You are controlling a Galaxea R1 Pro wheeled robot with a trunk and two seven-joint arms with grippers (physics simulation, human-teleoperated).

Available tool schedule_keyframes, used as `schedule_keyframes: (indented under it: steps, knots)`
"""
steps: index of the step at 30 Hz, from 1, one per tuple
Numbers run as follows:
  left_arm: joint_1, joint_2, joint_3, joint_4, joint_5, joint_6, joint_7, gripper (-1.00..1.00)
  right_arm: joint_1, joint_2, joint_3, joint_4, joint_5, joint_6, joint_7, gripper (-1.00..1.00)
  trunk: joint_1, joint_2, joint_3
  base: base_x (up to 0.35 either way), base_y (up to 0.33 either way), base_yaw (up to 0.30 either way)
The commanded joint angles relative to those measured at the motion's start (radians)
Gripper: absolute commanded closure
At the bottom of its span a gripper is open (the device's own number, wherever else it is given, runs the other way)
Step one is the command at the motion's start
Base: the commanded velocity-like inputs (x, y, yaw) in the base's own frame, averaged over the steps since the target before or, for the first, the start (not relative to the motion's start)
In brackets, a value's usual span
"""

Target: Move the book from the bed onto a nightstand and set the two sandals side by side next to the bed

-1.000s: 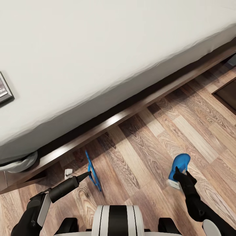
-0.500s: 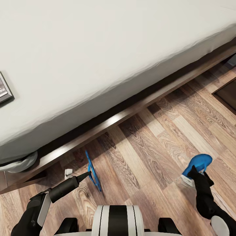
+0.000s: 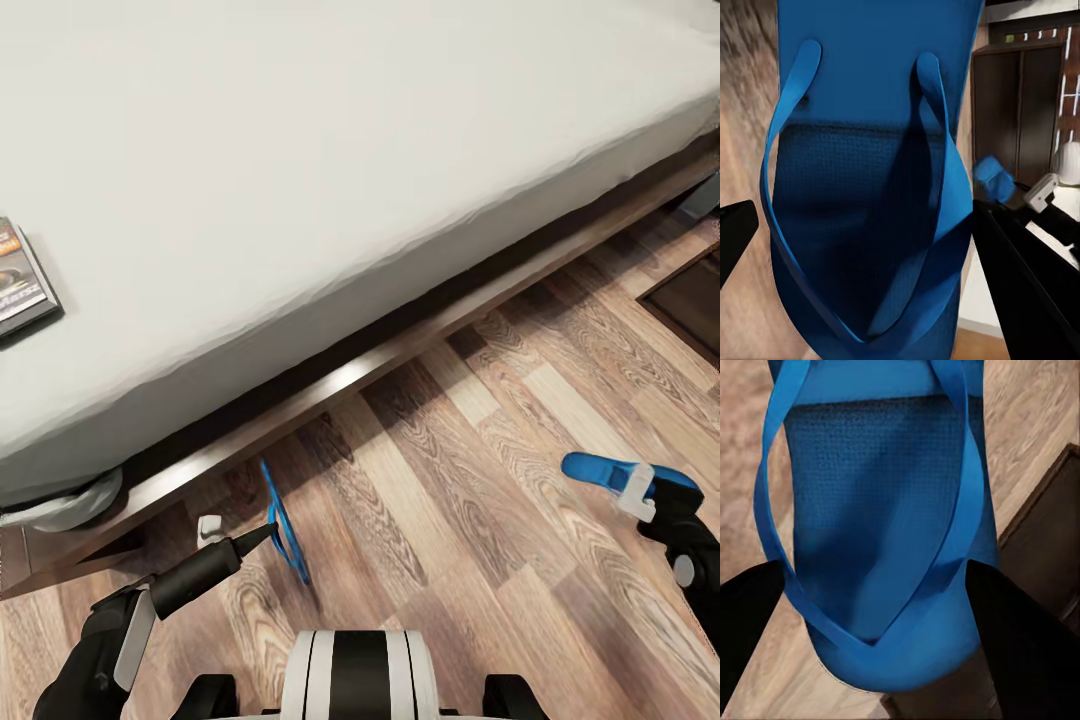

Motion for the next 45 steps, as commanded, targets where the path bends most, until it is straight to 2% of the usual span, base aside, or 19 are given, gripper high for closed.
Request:
schedule_keyframes:
  steps: [1, 6, 7, 9, 12, 14, 17, 19, 21, 25, 30, 33, 35, 37, 39, 41, 42, 43, 45]
  knots:
    - [0.000, 0.000, 0.000, 0.000, 0.002, 0.008, -0.002, 1.00, 0.000, 0.001, -0.013, 0.000, -0.006, -0.024, -0.021, 1.00, -0.001, 0.000, 0.003, 0.000, 0.000, 0.000]
    - [0.000, 0.000, 0.000, 0.000, 0.002, 0.008, -0.002, 1.00, 0.000, 0.002, -0.025, 0.080, -0.007, -0.071, -0.134, 1.00, -0.003, 0.001, 0.023, 0.000, 0.000, 0.000]
    - [0.000, 0.000, 0.000, 0.000, 0.002, 0.007, -0.002, 1.00, 0.000, 0.003, -0.025, 0.130, 0.021, -0.073, -0.143, 1.00, -0.003, 0.001, 0.027, 0.000, 0.000, 0.000]
    - [0.000, 0.000, 0.000, 0.000, 0.002, 0.007, -0.002, 1.00, 0.000, 0.003, -0.025, 0.210, 0.117, -0.074, -0.154, 1.00, -0.004, 0.002, 0.031, 0.000, 0.000, 0.000]
    - [0.000, -0.002, 0.000, 0.001, 0.003, 0.007, -0.002, 1.00, 0.000, 0.003, -0.028, 0.342, 0.366, -0.066, -0.234, 1.00, -0.004, 0.002, 0.031, 0.000, 0.000, 0.000]
    - [0.000, -0.003, 0.000, 0.002, 0.003, 0.007, -0.002, 1.00, 0.000, 0.003, -0.034, 0.403, 0.513, -0.056, -0.301, 1.00, -0.004, 0.002, 0.031, 0.000, 0.000, 0.000]
    - [0.000, -0.002, 0.000, 0.002, 0.003, 0.008, -0.002, 1.00, 0.000, 0.017, -0.040, 0.428, 0.562, -0.051, -0.325, 1.00, -0.005, 0.002, 0.042, 0.000, 0.000, 0.000]
    - [0.000, -0.002, 0.000, 0.002, 0.003, 0.008, -0.002, 1.00, 0.000, 0.024, -0.057, 0.433, 0.552, -0.050, -0.331, 1.00, -0.006, 0.003, 0.050, 0.000, 0.000, 0.000]
    - [0.000, -0.002, 0.000, 0.002, 0.003, 0.007, -0.001, 1.00, 0.000, 0.030, -0.087, 0.435, 0.515, -0.050, -0.338, 1.00, -0.006, 0.003, 0.054, 0.000, 0.000, 0.000]
    - [0.000, -0.005, 0.000, 0.020, 0.001, 0.006, 0.000, 1.00, 0.000, 0.039, -0.104, 0.435, 0.482, -0.050, -0.364, 1.00, -0.006, 0.003, 0.054, 0.000, 0.000, 0.000]
    - [0.001, -0.009, -0.004, 0.139, -0.007, -0.004, 0.008, 1.00, 0.000, 0.041, -0.110, 0.426, 0.457, -0.050, -0.369, 1.00, -0.006, 0.003, 0.054, 0.000, 0.000, 0.000]
    - [0.006, -0.009, -0.027, 0.232, -0.039, -0.036, 0.010, 1.00, 0.000, 0.041, -0.111, 0.422, 0.420, -0.050, -0.369, 1.00, -0.006, 0.003, 0.054, 0.000, 0.000, 0.000]
    - [0.008, -0.009, -0.056, 0.301, -0.072, -0.098, 0.007, 1.00, 0.000, 0.041, -0.111, 0.398, 0.380, -0.050, -0.370, 1.00, -0.006, 0.003, 0.054, 0.000, 0.000, 0.000]
    - [0.009, -0.009, -0.064, 0.322, -0.081, -0.127, 0.004, 1.00, 0.000, 0.041, -0.112, 0.371, 0.355, -0.050, -0.373, 1.00, -0.006, 0.003, 0.054, 0.000, 0.000, 0.000]
    - [0.009, -0.009, -0.070, 0.337, -0.087, -0.149, 0.002, 1.00, 0.000, 0.041, -0.115, 0.282, 0.327, -0.051, -0.409, 1.00, -0.006, 0.003, 0.054, 0.000, 0.000, 0.000]
    - [0.009, -0.008, -0.071, 0.339, -0.087, -0.153, 0.001, 1.00, 0.000, 0.041, -0.121, 0.229, 0.280, -0.052, -0.421, 1.00, -0.006, 0.003, 0.054, 0.000, 0.000, 0.000]
    - [0.009, -0.007, -0.071, 0.339, -0.087, -0.154, 0.001, 1.00, 0.000, 0.041, -0.131, 0.212, 0.229, -0.052, -0.423, 1.00, -0.006, 0.003, 0.054, 0.000, 0.000, 0.000]
    - [0.009, -0.007, -0.070, 0.339, -0.086, -0.154, 0.000, 1.00, 0.000, 0.041, -0.146, 0.200, 0.158, -0.052, -0.423, 1.00, -0.006, 0.003, 0.054, 0.000, 0.000, 0.000]
    - [0.009, -0.004, -0.067, 0.339, -0.085, -0.154, 0.000, 1.00, 0.000, 0.040, -0.187, 0.181, -0.031, -0.052, -0.412, 1.00, -0.006, 0.003, 0.054, 0.000, 0.000, 0.000]
